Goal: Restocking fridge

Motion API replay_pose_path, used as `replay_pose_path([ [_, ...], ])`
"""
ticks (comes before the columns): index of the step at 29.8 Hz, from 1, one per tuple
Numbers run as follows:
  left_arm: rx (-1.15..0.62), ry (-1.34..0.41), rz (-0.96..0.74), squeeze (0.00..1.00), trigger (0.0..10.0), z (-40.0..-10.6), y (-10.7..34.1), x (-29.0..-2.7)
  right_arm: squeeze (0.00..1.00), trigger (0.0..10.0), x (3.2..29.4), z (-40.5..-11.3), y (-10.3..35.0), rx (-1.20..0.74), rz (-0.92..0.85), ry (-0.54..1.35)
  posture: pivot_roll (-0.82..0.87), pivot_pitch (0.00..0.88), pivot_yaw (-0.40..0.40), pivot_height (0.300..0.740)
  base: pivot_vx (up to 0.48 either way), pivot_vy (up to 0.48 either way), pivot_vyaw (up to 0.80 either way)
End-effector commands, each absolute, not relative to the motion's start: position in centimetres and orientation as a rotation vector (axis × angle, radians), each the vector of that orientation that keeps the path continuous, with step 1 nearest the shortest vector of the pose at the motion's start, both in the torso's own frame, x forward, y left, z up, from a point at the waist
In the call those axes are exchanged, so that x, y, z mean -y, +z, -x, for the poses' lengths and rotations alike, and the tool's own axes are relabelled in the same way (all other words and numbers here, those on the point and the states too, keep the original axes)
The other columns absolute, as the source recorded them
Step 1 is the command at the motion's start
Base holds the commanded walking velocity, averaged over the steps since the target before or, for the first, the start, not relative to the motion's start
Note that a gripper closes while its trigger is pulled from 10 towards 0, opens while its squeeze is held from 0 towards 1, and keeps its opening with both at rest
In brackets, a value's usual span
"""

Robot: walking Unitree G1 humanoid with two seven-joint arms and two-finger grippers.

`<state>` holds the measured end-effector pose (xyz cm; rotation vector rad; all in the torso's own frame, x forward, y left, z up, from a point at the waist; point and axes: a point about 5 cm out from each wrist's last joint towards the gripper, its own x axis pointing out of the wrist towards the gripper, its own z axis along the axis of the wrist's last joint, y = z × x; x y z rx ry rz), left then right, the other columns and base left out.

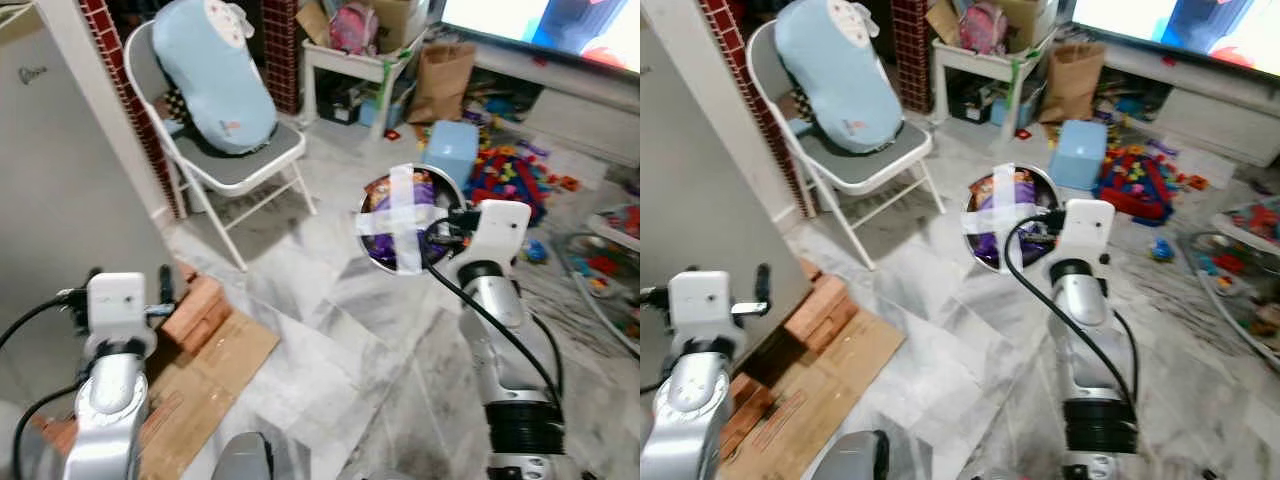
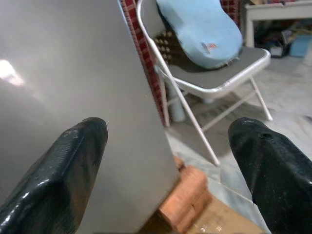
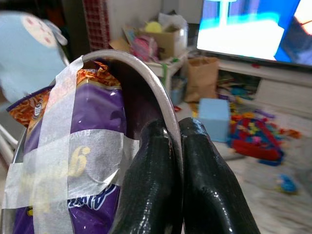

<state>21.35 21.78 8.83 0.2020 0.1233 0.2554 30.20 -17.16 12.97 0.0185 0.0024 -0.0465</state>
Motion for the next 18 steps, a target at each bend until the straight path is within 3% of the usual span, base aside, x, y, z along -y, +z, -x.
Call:
replay_pose_path([
  [1, -0.114, 0.259, -0.208, 0.00, 10.0, -20.9, 9.3, -22.0, 0.00, 10.0, 17.1, -30.4, 14.0, 0.032, -0.012, -0.031, 0.08, 0.056, -0.060, 0.740, 0.000, 0.000, 0.80],
  [18, -0.088, 0.214, -0.181, 0.00, 10.0, -22.7, 9.7, -21.4, 0.00, 10.0, 16.6, -31.4, 13.6, 0.025, -0.065, -0.056, 0.08, 0.032, -0.045, 0.740, 0.000, 0.000, 0.80],
])
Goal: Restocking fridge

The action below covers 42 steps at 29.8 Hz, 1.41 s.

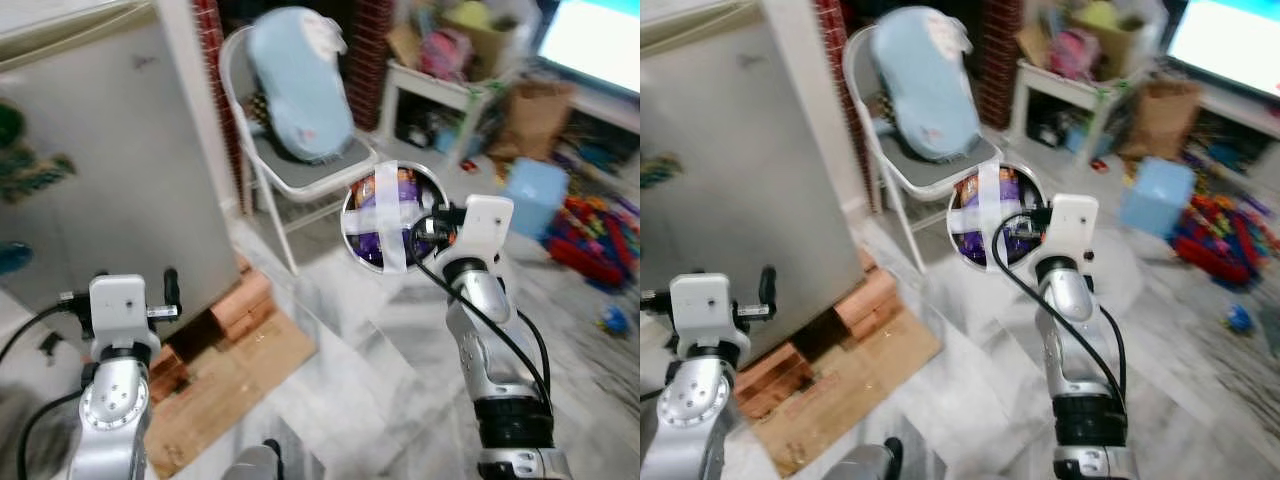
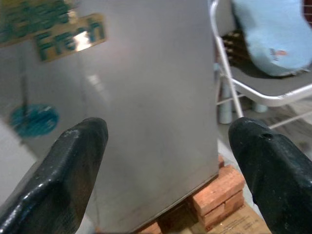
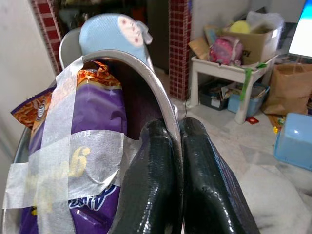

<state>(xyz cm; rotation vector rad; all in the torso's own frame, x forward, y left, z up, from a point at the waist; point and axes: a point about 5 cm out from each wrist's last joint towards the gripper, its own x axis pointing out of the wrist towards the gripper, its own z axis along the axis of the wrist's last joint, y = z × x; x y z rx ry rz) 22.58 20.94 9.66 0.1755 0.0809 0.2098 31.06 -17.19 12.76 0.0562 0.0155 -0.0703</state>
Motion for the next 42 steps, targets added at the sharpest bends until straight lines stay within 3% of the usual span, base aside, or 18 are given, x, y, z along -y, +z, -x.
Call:
replay_pose_path([
  [1, -0.087, 0.216, -0.180, 0.00, 10.0, -22.7, 9.7, -21.4, 0.00, 10.0, 16.6, -31.4, 13.6, 0.023, -0.066, -0.053, 0.08, 0.032, -0.046, 0.740, 0.000, 0.000, 0.80],
  [8, -0.092, 0.215, -0.159, 0.00, 10.0, -23.0, 9.7, -21.0, 0.00, 10.0, 16.4, -31.7, 13.6, 0.021, -0.085, -0.031, 0.08, 0.033, -0.059, 0.740, 0.000, 0.000, 0.46],
  [42, -0.109, 0.225, -0.118, 0.00, 10.0, -24.2, 9.4, -22.4, 0.00, 10.0, 17.0, -32.4, 14.2, 0.036, -0.087, -0.030, 0.07, 0.072, -0.082, 0.740, 0.000, 0.480, 0.00],
])
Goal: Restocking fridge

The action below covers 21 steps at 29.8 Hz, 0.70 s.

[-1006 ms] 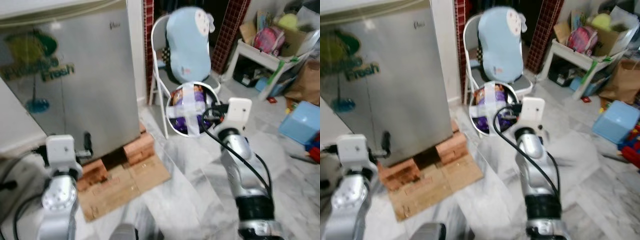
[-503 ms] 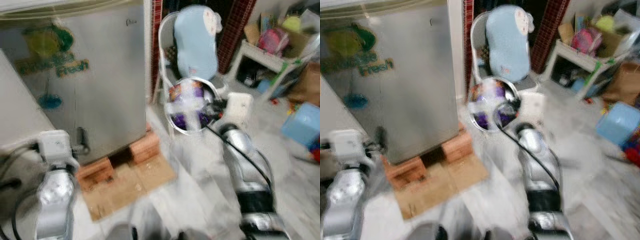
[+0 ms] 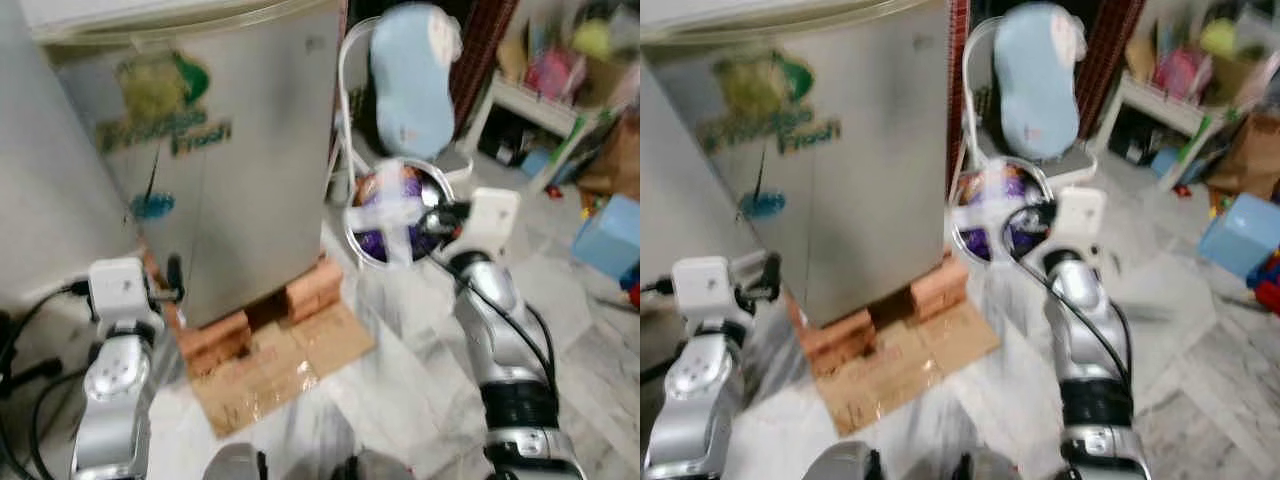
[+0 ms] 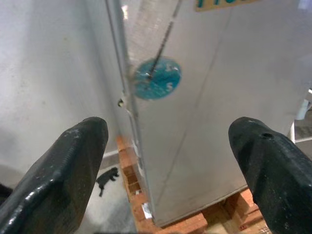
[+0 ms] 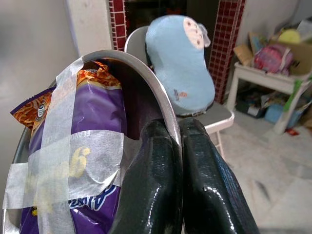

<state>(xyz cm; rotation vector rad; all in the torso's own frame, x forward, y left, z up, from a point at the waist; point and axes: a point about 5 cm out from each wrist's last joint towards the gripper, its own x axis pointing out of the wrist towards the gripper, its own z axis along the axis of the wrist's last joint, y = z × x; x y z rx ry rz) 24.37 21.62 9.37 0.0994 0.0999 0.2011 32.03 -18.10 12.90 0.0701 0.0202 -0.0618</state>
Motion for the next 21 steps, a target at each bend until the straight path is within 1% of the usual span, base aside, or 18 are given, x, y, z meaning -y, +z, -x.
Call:
replay_pose_path([
  [1, -0.108, 0.230, -0.118, 0.00, 10.0, -24.23, 9.43, -22.54, 0.00, 10.0, 16.83, -32.43, 14.24, 0.038, -0.087, -0.025, 0.07, 0.072, -0.081, 0.740, 0.000, 0.480, 0.00],
  [7, -0.077, 0.195, -0.110, 0.00, 10.0, -24.39, 9.89, -22.57, 0.00, 10.0, 16.43, -32.41, 14.26, 0.041, -0.091, -0.005, 0.07, 0.072, -0.081, 0.740, 0.000, 0.474, 0.00],
  [10, -0.064, 0.195, -0.108, 0.00, 10.0, -24.43, 10.12, -22.68, 0.00, 10.0, 16.40, -32.45, 14.26, 0.041, -0.091, -0.006, 0.06, 0.070, -0.080, 0.740, 0.369, 0.000, 0.00],
  [21, -0.055, 0.174, -0.098, 0.00, 10.0, -24.63, 10.15, -22.50, 0.00, 10.0, 16.35, -32.43, 14.30, 0.045, -0.087, 0.001, 0.06, 0.067, -0.081, 0.740, 0.480, 0.000, 0.00],
])
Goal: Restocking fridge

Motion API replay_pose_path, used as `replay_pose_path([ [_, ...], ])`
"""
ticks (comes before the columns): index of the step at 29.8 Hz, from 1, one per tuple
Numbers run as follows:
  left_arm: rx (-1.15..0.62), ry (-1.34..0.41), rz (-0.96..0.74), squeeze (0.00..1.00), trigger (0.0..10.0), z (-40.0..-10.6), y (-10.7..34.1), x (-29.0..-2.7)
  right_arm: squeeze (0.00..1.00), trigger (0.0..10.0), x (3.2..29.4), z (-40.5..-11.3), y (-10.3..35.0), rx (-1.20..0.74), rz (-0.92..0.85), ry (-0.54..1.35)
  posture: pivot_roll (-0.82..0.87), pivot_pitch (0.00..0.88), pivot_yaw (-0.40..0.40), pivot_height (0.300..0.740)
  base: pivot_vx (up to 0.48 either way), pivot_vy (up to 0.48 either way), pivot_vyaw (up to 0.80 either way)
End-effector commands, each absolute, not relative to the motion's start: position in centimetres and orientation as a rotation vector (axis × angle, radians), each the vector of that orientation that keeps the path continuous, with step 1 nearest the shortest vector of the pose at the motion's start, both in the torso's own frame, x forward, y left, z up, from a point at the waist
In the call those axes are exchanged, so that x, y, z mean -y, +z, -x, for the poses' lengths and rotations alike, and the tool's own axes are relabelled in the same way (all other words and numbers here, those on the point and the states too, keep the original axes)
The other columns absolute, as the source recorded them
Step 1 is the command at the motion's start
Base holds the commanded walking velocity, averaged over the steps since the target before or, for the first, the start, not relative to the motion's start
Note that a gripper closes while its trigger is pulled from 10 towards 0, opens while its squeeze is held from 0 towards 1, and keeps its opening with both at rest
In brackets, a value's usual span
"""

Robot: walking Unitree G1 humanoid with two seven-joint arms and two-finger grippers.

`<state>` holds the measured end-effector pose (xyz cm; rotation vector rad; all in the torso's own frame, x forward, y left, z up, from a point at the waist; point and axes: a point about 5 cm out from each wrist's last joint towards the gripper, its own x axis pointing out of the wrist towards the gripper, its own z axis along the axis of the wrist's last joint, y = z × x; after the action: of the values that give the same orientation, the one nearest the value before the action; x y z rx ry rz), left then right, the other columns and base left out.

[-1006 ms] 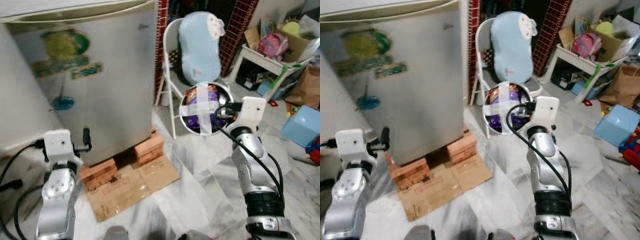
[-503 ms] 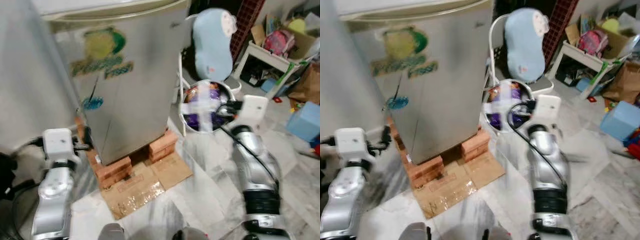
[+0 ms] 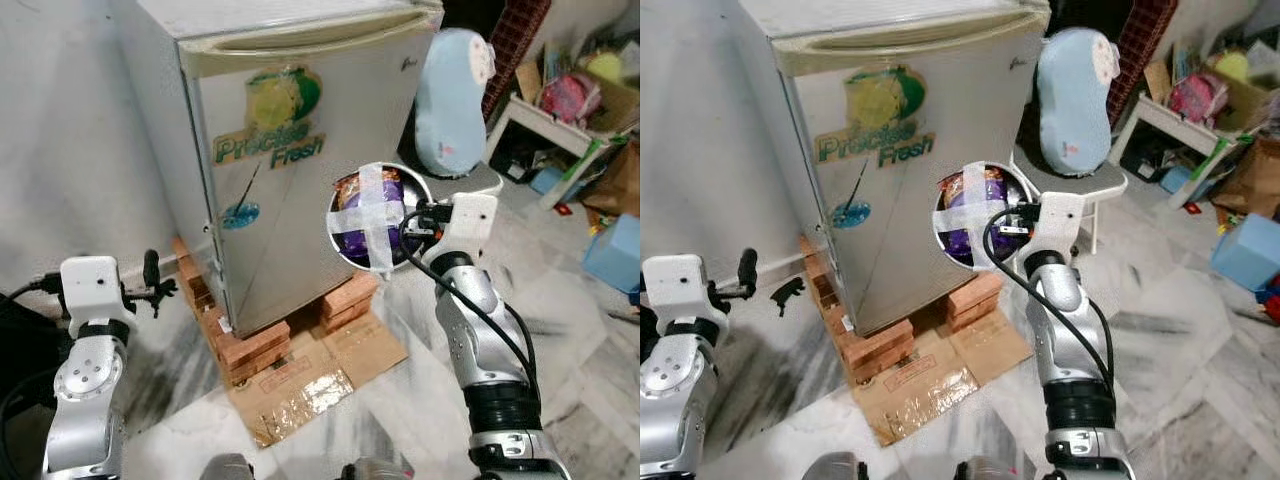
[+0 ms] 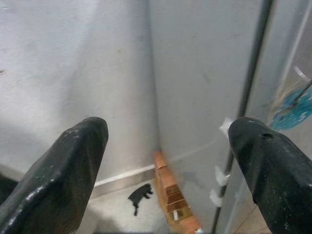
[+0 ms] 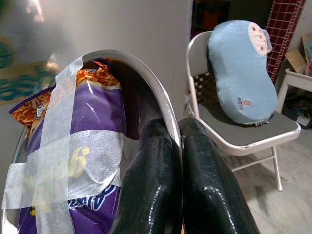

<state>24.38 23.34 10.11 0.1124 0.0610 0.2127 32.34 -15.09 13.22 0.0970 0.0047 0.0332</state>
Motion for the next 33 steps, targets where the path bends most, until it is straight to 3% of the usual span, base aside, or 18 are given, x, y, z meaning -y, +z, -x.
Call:
replay_pose_path([
  [1, -0.054, 0.171, -0.098, 0.00, 10.0, -24.6, 10.2, -22.4, 0.00, 10.0, 16.4, -32.4, 14.3, 0.045, -0.087, 0.002, 0.06, 0.067, -0.081, 0.740, 0.480, 0.000, 0.00],
  [23, -0.039, 0.063, -0.053, 0.00, 10.0, -24.5, 10.0, -21.5, 0.00, 10.0, 16.5, -32.6, 14.1, 0.031, -0.068, 0.016, 0.06, 0.081, -0.090, 0.740, 0.022, 0.000, 0.00],
  [33, -0.103, -0.134, -0.047, 0.00, 10.0, -25.5, 8.1, -21.1, 0.00, 10.0, 16.8, -32.3, 13.9, 0.014, -0.049, 0.009, 0.03, 0.090, -0.095, 0.740, 0.000, 0.000, 0.00],
])
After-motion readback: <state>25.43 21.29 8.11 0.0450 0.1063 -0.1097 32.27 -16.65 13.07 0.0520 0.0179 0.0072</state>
